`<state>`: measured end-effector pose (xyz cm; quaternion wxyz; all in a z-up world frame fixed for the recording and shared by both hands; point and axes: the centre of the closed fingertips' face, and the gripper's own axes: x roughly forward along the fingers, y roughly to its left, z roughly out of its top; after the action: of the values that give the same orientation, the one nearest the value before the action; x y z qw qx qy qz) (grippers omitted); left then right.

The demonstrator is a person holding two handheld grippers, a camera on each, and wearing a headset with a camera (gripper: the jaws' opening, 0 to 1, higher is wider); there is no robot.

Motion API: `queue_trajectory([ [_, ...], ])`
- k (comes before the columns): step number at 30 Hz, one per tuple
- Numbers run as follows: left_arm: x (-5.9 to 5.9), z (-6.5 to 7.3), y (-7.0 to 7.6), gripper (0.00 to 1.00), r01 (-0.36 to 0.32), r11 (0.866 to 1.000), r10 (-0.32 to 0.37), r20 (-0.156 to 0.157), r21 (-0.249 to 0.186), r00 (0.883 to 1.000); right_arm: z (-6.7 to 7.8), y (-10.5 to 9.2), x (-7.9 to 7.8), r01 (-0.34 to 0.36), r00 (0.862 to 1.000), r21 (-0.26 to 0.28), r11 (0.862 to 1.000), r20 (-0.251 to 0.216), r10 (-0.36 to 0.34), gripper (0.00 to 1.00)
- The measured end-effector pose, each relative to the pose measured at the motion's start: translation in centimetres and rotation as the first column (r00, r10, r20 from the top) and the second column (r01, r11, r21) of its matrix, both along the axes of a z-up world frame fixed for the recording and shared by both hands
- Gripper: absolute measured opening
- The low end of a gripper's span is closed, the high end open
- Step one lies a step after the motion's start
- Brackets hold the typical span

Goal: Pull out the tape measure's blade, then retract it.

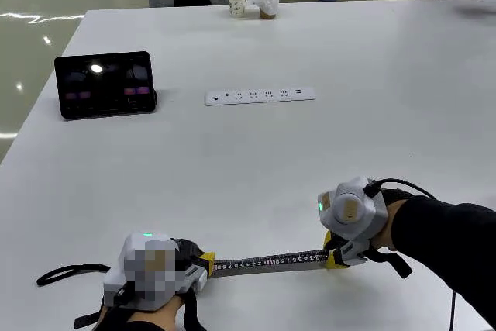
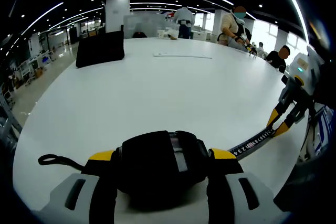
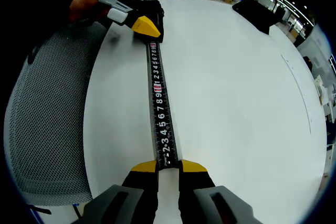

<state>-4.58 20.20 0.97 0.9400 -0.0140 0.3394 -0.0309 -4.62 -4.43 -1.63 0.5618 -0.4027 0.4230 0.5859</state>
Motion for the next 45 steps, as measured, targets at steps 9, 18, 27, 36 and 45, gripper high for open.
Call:
queue_trajectory([
  [9,0.1,0.0,0.0,0.65,0.001,1.0,-0.001,0.003,0.001,1.0,0.0,0.6,-0.1,-0.011,1.0,0.007,1.0,0.014,0.011,0.11],
  [18,0.1,0.0,0.0,0.65,0.001,1.0,-0.001,-0.001,-0.001,1.0,0.0,1.3,-0.1,-0.016,1.0,0.026,1.0,0.012,0.015,0.11],
  [27,0.1,0.0,0.0,0.65,0.004,1.0,-0.004,-0.005,-0.002,1.0,0.0,1.7,-0.2,-0.033,0.999,0.027,0.999,0.007,0.032,0.11],
  [36,0.0,0.0,0.0,0.65,0.005,1.0,-0.005,-0.008,-0.004,1.0,0.1,2.3,-0.3,-0.02,1.0,0.055,0.998,-0.012,0.021,0.11],
  [45,-0.1,0.0,-0.1,0.65,0.007,1.0,-0.007,-0.009,-0.004,1.0,0.0,2.6,-0.3,-0.029,1.0,0.028,0.999,-0.009,0.029,0.11],
])
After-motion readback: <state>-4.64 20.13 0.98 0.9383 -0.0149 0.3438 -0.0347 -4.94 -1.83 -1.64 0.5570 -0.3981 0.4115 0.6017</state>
